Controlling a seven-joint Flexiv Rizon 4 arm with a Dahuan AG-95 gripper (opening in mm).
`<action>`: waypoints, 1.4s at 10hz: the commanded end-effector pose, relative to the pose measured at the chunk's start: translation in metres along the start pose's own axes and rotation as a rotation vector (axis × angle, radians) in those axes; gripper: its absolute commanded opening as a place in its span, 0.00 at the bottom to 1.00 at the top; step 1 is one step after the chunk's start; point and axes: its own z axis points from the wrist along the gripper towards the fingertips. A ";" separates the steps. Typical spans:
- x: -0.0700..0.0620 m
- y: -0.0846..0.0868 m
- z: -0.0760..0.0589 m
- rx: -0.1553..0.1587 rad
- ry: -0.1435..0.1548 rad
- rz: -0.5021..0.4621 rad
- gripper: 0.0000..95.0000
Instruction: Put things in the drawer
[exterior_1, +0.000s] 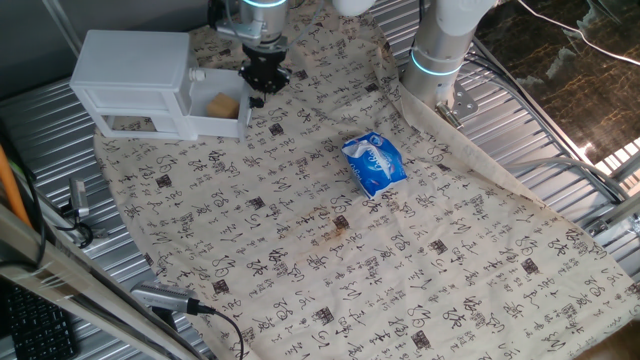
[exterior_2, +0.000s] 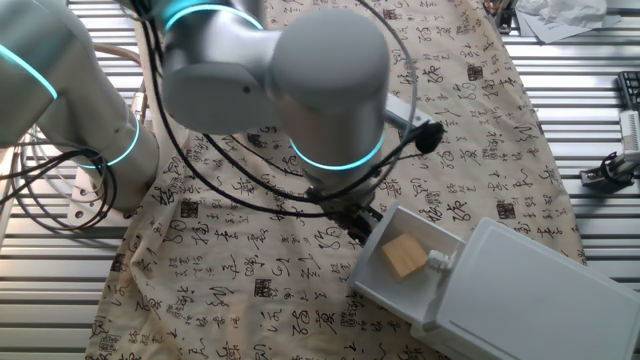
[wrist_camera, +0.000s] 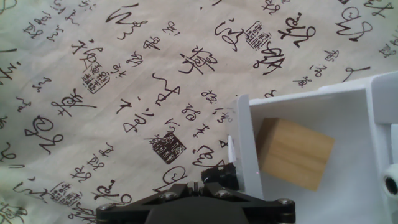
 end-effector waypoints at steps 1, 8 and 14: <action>0.001 -0.002 0.002 -0.016 0.013 -0.013 0.00; 0.002 -0.016 0.000 -0.054 0.049 -0.052 0.00; 0.001 -0.023 0.002 -0.065 0.046 -0.065 0.00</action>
